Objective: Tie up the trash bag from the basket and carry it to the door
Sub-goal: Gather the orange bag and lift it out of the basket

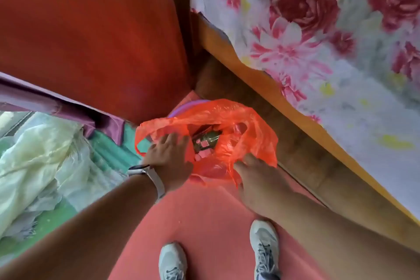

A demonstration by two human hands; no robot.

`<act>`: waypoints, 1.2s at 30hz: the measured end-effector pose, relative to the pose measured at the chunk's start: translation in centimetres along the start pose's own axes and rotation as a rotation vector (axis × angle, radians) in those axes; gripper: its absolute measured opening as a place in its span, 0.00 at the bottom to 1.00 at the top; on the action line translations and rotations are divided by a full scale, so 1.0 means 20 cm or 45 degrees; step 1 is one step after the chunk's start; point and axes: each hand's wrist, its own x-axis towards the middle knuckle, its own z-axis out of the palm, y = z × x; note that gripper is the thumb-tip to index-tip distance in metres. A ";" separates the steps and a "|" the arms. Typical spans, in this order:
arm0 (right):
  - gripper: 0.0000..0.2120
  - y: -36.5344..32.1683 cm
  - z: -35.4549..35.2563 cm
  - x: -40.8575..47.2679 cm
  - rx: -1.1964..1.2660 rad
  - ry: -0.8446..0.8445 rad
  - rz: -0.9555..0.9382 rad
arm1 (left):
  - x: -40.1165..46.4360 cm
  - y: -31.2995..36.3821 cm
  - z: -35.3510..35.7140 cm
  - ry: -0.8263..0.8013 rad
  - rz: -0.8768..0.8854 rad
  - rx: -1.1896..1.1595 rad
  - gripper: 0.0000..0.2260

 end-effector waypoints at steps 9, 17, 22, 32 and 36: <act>0.29 0.15 0.29 0.37 -0.292 0.017 -0.049 | 0.43 -0.28 0.18 0.205 0.077 0.310 0.25; 0.18 0.12 0.31 0.46 -0.415 -0.031 -0.061 | 0.46 -0.33 0.27 -0.001 0.086 0.486 0.24; 0.16 0.09 0.30 0.49 -0.392 -0.048 -0.066 | 0.45 -0.34 0.28 -0.003 -0.001 0.525 0.24; 0.09 0.04 0.16 0.45 -0.201 0.142 -0.071 | 0.31 -0.49 0.17 0.193 -0.070 0.120 0.22; 0.10 -0.01 0.04 0.35 -0.169 0.184 -0.159 | 0.23 -0.45 0.10 0.150 -0.051 0.121 0.23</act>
